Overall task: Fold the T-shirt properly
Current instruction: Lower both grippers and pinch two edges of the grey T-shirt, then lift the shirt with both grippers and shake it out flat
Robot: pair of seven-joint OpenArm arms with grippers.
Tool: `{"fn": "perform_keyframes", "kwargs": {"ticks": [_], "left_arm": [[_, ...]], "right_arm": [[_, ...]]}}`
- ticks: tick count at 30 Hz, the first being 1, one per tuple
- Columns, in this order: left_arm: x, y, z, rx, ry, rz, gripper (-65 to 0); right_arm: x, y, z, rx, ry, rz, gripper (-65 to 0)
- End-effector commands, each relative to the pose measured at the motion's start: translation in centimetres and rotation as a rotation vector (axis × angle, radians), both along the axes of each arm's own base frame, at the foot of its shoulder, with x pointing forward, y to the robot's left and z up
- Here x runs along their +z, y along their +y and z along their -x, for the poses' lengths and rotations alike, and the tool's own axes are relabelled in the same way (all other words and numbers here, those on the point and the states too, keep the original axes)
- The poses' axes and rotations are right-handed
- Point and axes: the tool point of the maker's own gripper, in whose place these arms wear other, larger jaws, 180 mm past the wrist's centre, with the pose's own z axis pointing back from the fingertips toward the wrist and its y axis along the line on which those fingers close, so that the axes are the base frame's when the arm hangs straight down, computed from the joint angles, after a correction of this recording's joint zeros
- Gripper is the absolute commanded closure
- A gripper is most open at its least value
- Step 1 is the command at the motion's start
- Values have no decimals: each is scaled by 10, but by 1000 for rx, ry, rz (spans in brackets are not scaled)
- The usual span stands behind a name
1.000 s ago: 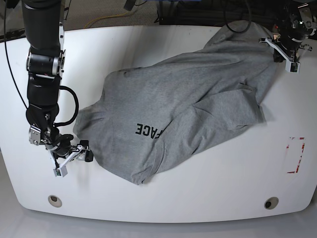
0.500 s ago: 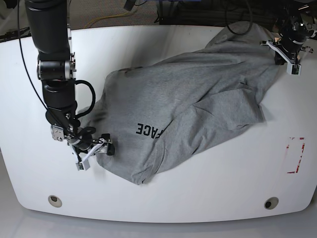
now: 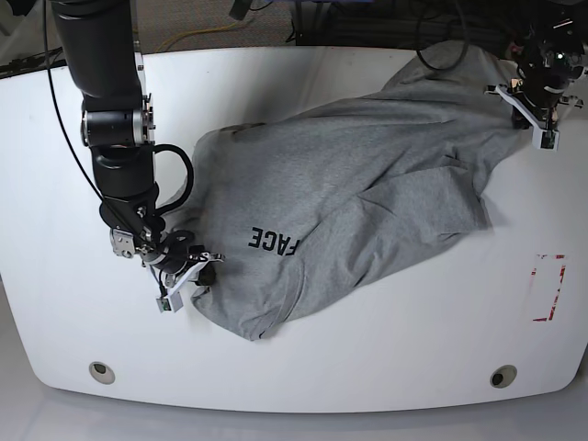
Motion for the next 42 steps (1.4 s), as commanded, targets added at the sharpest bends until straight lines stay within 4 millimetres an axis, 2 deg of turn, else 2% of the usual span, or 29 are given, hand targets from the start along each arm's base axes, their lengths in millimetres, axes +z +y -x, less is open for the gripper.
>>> {"fn": "perform_keyframes", "kwargs": {"ticks": [1,5,8,11,14,16,23,25,27,29,30,33,35,39,41,42], "left_arm": [[13,13,-16,-2,-19,-74,-3],[18,20,-28,19,10,-115,-3],[28,28,-43,45,28,-150,-3],[39,35,-59,69,33,-181,-3],[67,37,-86,86,-29,-203,-3],[77,34,-98,81,-45,-203,-3],[141,34,-150,54,-151,-265,-3],[157,31,-159,56,-186,-272,-3],[186,37,-167,76,-235,-298,-3],[205,42,-173,87,-270,-318,-3],[218,45,-177,91,-299,-326,-3],[247,50,-184,103,-365,-350,-3],[268,55,-188,97,-398,-388,-3],[291,64,-187,90,-406,-448,-3],[288,62,-187,56,-387,-469,-3],[284,62,-187,40,-372,-480,-3]], "right_arm": [[26,-17,-19,-13,-57,20,0],[56,-31,-32,15,-83,73,0],[89,-38,-41,53,-137,137,0],[121,-36,-48,88,-197,189,0],[161,-42,-55,110,-265,253,0],[183,-42,-60,116,-306,274,0],[261,-43,-80,122,-418,330,0],[282,-51,-81,110,-441,357,0],[314,-58,-83,100,-486,385,0],[335,-57,-83,100,-522,402,0],[354,-57,-83,97,-550,419,0],[391,-56,-81,90,-605,450,0],[416,-64,-76,76,-638,487,0],[446,-67,-63,66,-687,549,0],[449,-70,-55,65,-693,584,0],[442,-71,-54,68,-678,593,0]]}}
